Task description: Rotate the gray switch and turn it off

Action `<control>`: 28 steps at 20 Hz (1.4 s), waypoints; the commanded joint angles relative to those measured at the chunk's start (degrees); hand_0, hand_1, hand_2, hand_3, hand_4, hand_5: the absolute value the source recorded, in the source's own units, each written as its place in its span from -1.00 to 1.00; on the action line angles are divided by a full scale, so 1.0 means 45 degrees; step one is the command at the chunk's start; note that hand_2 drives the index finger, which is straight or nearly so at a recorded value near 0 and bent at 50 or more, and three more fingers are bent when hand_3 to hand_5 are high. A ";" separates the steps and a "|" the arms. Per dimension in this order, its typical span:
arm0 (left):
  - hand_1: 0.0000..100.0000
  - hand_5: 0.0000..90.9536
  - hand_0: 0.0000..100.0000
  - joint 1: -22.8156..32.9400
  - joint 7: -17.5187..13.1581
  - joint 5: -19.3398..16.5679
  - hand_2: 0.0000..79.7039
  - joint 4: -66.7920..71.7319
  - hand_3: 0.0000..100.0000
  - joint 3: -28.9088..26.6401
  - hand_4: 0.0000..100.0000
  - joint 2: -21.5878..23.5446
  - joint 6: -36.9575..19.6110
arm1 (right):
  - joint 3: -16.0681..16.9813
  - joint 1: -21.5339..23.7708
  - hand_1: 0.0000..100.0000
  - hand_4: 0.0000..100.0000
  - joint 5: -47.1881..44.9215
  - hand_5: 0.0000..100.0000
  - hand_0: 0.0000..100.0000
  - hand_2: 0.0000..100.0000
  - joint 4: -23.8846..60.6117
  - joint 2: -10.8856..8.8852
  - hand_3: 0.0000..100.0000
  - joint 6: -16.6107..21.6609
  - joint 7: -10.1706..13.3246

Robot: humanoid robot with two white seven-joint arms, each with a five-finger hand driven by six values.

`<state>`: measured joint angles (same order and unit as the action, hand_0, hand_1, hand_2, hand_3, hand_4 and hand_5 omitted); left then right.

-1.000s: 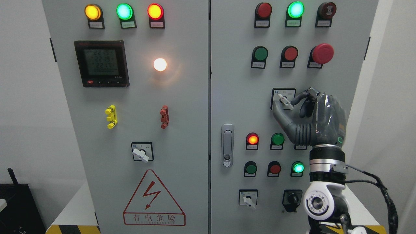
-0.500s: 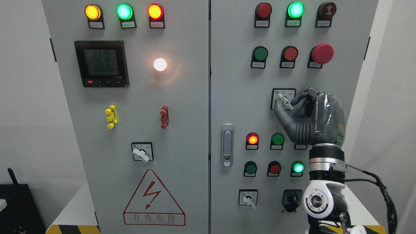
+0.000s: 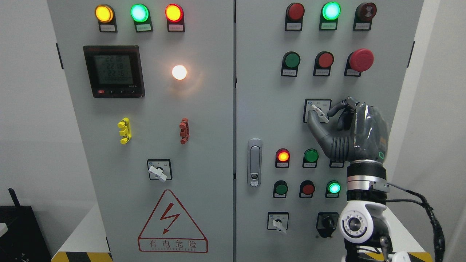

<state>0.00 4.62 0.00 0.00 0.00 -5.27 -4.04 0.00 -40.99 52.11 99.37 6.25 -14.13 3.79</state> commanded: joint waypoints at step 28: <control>-0.22 -1.00 -0.76 -0.0117 -0.0011 0.0235 -1.00 -0.0332 -1.00 -0.0098 -1.00 0.0000 0.0038 | -0.0449 -0.0091 -0.12 0.96 -0.0018 1.00 -0.24 0.39 -0.0011 0.0017 1.00 0.0015 0.0095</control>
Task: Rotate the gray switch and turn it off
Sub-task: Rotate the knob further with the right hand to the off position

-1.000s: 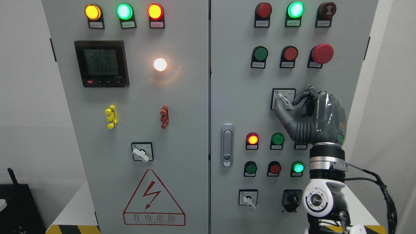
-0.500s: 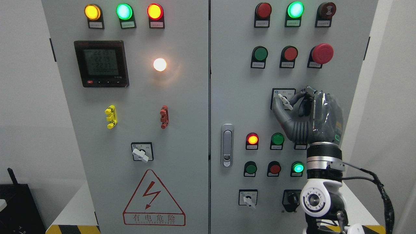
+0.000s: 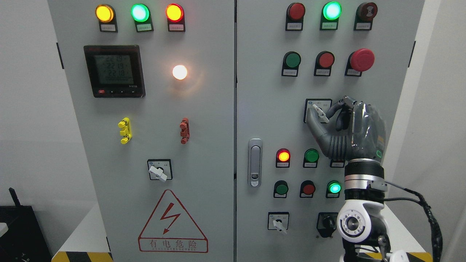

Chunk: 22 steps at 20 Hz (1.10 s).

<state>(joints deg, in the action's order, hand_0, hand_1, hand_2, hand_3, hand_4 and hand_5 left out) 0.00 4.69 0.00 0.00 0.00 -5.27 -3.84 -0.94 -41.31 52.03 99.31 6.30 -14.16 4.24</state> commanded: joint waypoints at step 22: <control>-0.22 -1.00 -0.76 -0.0117 -0.0026 0.0253 -1.00 -0.0332 -1.00 -0.0098 -1.00 0.0000 -0.0006 | -0.0240 -0.0038 -0.13 0.98 0.0000 1.00 0.01 0.44 0.0002 0.0007 1.00 0.0021 -0.0025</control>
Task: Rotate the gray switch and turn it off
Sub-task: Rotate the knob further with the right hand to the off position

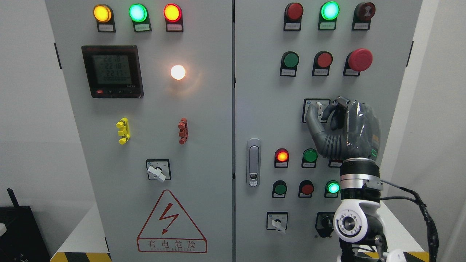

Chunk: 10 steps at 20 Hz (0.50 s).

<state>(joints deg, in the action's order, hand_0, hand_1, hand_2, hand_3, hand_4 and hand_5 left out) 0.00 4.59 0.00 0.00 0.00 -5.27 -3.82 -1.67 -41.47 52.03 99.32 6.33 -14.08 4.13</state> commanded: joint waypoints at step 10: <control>-0.22 -1.00 -0.76 -0.0117 -0.0005 0.0254 -1.00 -0.0332 -1.00 -0.0098 -1.00 0.0000 -0.0011 | -0.0175 -0.0004 -0.23 0.98 -0.0585 1.00 -0.44 0.45 0.0018 0.0000 1.00 0.0004 -0.0001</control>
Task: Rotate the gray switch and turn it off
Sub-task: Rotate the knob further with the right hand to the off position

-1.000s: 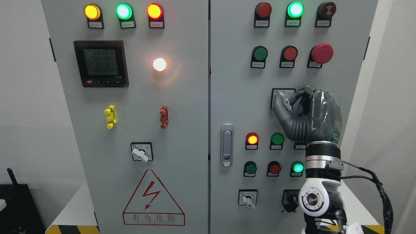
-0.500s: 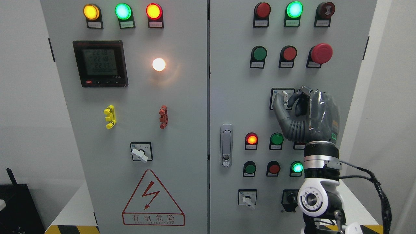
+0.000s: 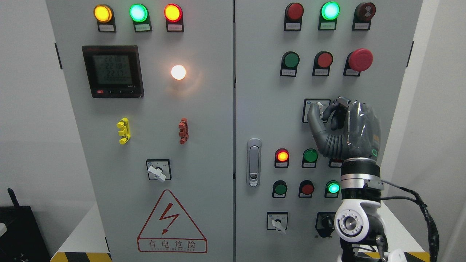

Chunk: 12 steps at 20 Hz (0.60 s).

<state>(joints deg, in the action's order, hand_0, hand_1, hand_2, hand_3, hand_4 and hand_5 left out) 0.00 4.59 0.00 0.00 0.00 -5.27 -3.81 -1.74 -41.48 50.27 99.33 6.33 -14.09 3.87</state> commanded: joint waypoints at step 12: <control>-0.22 -1.00 -0.76 -0.0117 -0.0004 0.0254 -1.00 -0.0332 -1.00 -0.0098 -1.00 0.0000 -0.0013 | -0.0179 0.0038 -0.19 0.98 -0.0196 1.00 -0.56 0.45 0.0114 -0.0039 1.00 0.0143 0.0390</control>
<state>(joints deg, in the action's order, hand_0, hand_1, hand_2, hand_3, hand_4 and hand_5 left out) 0.00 4.59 0.00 0.00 0.00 -5.27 -3.60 -2.27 -41.39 49.50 99.59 6.29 -13.29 5.07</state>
